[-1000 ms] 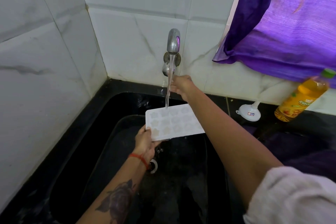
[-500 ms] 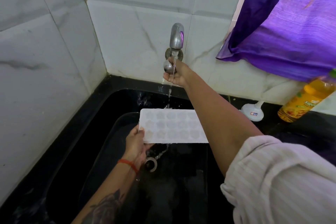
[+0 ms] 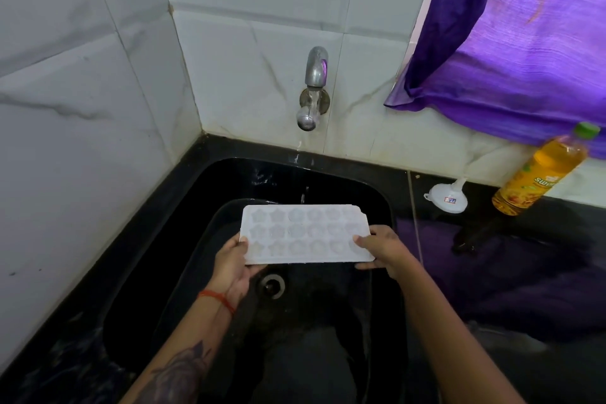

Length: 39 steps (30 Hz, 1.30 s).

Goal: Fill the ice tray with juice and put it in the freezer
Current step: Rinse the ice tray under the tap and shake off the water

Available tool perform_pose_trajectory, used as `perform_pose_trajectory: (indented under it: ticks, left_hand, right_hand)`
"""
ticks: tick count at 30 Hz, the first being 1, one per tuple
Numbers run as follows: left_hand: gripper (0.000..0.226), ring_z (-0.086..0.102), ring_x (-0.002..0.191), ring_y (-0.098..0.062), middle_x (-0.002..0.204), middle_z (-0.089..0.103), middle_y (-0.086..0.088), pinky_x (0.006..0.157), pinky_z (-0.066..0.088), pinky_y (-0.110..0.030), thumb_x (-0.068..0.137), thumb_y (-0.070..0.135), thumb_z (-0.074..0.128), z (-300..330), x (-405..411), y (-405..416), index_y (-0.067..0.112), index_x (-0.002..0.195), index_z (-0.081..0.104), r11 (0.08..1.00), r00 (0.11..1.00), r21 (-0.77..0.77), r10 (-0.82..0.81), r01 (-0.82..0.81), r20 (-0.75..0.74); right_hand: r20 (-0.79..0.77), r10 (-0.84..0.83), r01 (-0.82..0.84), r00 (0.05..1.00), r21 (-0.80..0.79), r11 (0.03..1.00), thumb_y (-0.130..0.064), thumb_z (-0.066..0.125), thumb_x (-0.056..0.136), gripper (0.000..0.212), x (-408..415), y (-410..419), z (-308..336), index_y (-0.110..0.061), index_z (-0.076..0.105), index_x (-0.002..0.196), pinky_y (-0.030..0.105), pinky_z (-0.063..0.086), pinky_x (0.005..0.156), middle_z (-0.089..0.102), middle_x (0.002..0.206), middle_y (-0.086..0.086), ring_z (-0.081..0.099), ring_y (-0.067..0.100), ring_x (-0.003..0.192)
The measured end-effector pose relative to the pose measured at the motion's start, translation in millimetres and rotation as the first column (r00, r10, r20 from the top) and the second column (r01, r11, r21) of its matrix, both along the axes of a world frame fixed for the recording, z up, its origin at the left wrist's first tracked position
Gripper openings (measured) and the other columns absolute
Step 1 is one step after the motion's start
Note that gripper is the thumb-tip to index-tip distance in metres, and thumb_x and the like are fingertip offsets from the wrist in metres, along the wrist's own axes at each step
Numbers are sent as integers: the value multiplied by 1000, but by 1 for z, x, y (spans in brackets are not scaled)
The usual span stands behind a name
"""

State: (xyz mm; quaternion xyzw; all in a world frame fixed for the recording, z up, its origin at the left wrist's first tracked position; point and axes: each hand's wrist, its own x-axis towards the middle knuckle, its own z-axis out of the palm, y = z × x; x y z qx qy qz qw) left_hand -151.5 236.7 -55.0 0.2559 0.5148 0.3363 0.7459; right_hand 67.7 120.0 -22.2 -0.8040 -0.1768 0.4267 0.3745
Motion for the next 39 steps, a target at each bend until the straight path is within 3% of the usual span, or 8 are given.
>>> perform_pose_trajectory:
  ticks: [2, 6, 9, 11, 17, 29, 34, 39]
  left_hand:
    - [23, 56, 103, -31, 115, 56, -15, 83, 48, -49, 100, 9, 36, -2, -3, -7, 7, 117, 51, 999, 1000, -37, -15, 14, -12]
    - [21, 58, 91, -30, 105, 57, -15, 77, 53, -45, 96, -2, 36, -8, -8, -23, 6, 108, 51, 993, 992, -102, -70, 59, -108]
    - [22, 64, 47, -20, 56, 67, -8, 36, 51, -26, 92, -8, 38, -6, -8, -36, 5, 80, 52, 974, 968, -171, -179, 149, -177]
    - [23, 61, 36, -16, 40, 62, -2, 40, 51, -28, 92, -4, 39, -4, -7, -42, 9, 78, 53, 956, 946, -197, -254, 215, -201]
    - [43, 55, 77, -22, 91, 57, -7, 83, 43, -46, 92, -2, 33, -2, -5, -50, 32, 116, 44, 905, 892, -158, -419, 396, -169]
    - [51, 52, 110, -27, 120, 56, -3, 90, 42, -51, 85, -13, 29, -10, -17, -54, 10, 128, 45, 967, 970, -68, -244, 244, 2]
    - [56, 53, 111, -29, 132, 52, -5, 75, 49, -43, 82, -18, 28, -5, -14, -70, 12, 126, 43, 984, 983, 10, -180, 179, 44]
    - [66, 52, 115, -29, 140, 48, -3, 82, 47, -44, 82, -18, 31, 3, -5, -98, 19, 136, 40, 992, 992, 70, -112, 108, 53]
  right_hand:
    - [77, -33, 28, 996, 66, 997, -11, 63, 88, 6, 0, -8, 5, -11, 60, 93, 39, 59, 70, 64, 113, 18, 65, 28, 91]
    - [267, 10, -38, 964, 99, 994, -15, 71, 80, 18, -8, -13, 37, -12, 65, 97, 44, 56, 84, 69, 99, 11, 67, 26, 88]
    - [380, 21, -77, 925, 132, 988, -16, 73, 78, 25, -18, -15, 62, -13, 63, 100, 42, 56, 82, 67, 98, 9, 65, 24, 88]
    - [436, 39, -123, 899, 166, 978, -17, 73, 76, 22, -25, -18, 75, -15, 63, 96, 42, 56, 81, 67, 97, 8, 64, 24, 87]
    - [631, 105, -276, 769, 179, 944, -20, 72, 76, 20, -40, -31, 92, -23, 63, 93, 12, 36, 54, 58, 75, -13, 54, 1, 67]
    - [717, 103, -424, 690, 285, 859, -5, 67, 78, 14, -40, -65, 96, -13, 60, 86, 29, 47, 76, 67, 87, 1, 60, 16, 83]
    - [760, 93, -462, 644, 289, 839, -2, 63, 81, 11, -30, -84, 96, -9, 58, 89, 33, 49, 71, 67, 82, 5, 62, 24, 79]
    - [807, 77, -521, 585, 301, 799, 2, 59, 82, 19, -22, -107, 94, -12, 54, 93, 33, 48, 64, 64, 75, 7, 59, 27, 68]
